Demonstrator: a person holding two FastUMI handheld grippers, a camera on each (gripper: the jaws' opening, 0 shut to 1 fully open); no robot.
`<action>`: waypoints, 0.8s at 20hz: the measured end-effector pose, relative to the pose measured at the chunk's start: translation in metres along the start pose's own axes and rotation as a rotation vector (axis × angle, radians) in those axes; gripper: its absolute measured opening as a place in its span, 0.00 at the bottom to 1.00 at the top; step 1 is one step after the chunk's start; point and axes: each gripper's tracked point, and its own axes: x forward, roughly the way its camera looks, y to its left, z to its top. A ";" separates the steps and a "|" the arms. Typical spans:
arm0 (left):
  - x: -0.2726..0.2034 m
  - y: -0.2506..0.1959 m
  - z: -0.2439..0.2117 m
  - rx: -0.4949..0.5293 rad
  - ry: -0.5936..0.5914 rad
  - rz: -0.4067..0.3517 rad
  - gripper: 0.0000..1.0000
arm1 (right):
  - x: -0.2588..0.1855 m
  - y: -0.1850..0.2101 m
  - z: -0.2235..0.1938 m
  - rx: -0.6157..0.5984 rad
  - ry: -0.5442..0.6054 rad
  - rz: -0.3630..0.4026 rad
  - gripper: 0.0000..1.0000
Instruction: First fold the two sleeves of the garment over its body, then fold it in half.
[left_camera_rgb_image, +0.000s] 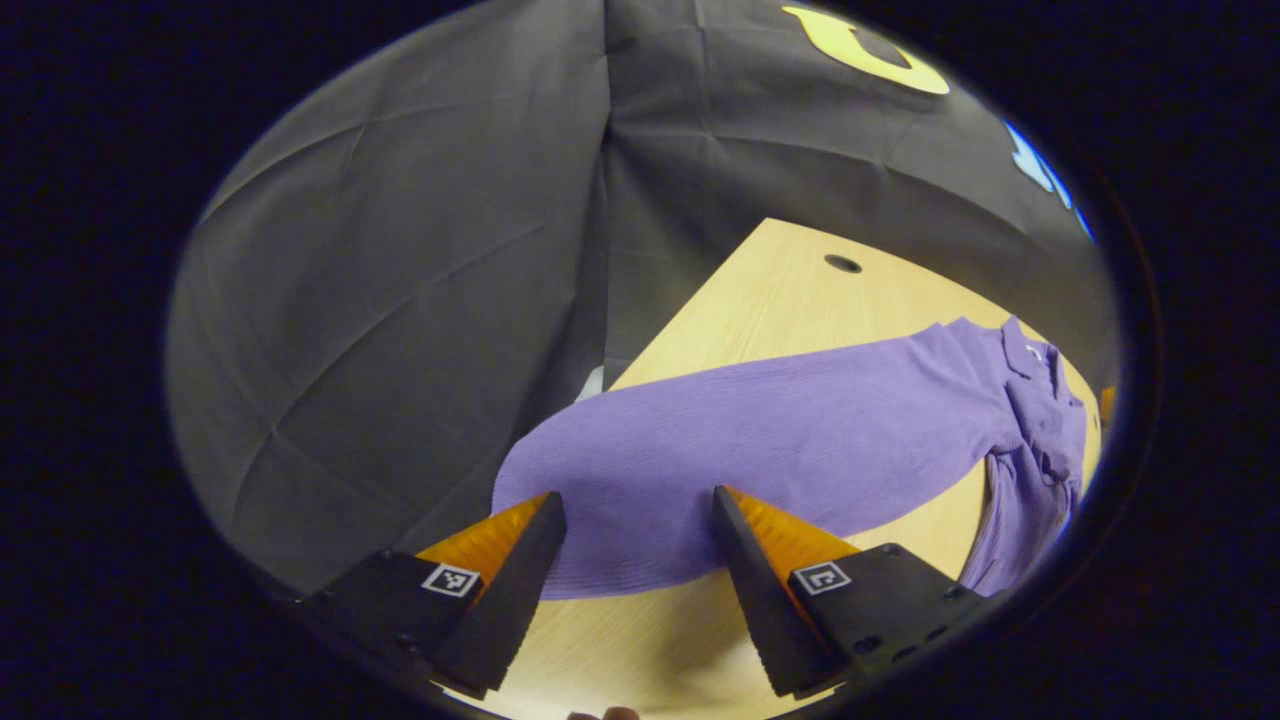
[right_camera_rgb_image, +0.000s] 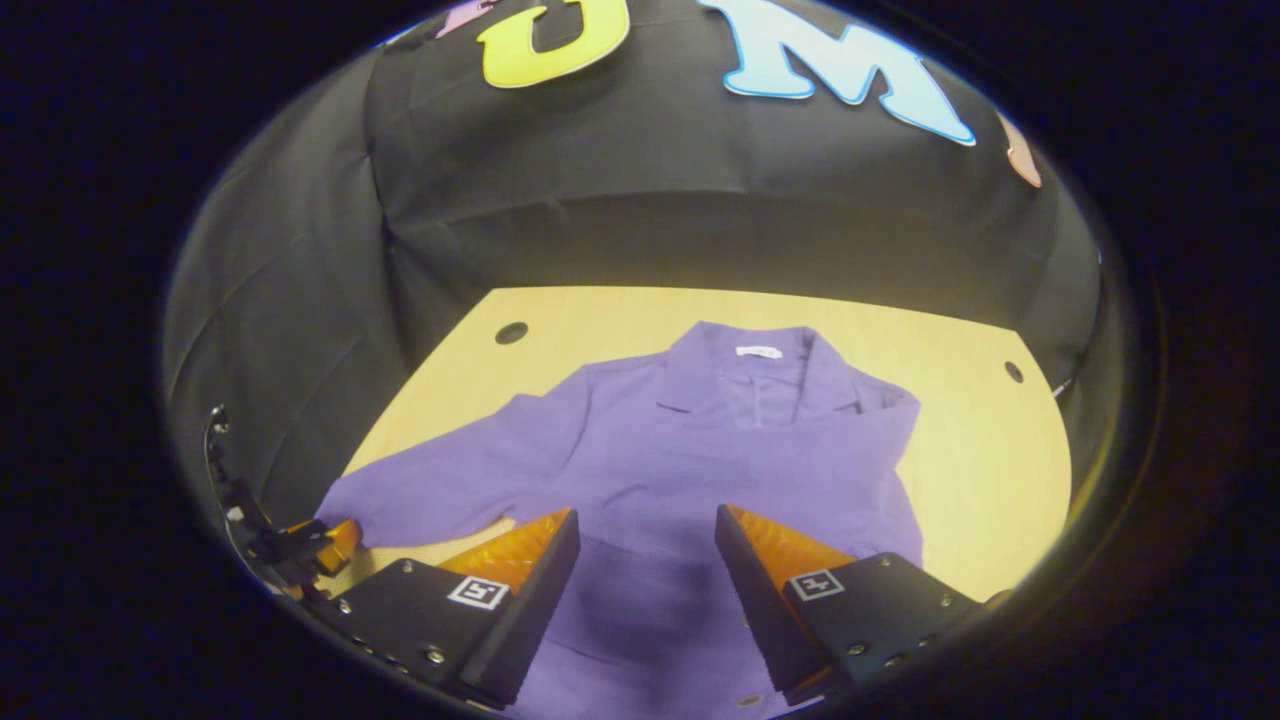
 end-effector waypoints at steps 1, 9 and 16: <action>0.000 0.000 0.002 -0.002 -0.003 0.000 1.00 | -0.009 -0.010 -0.007 0.007 0.009 -0.014 0.86; 0.006 -0.019 0.007 0.029 -0.023 -0.010 0.68 | -0.076 -0.070 -0.075 0.061 0.101 -0.099 0.86; 0.009 -0.031 0.012 0.071 -0.022 -0.011 0.33 | -0.107 -0.088 -0.126 0.093 0.153 -0.124 0.86</action>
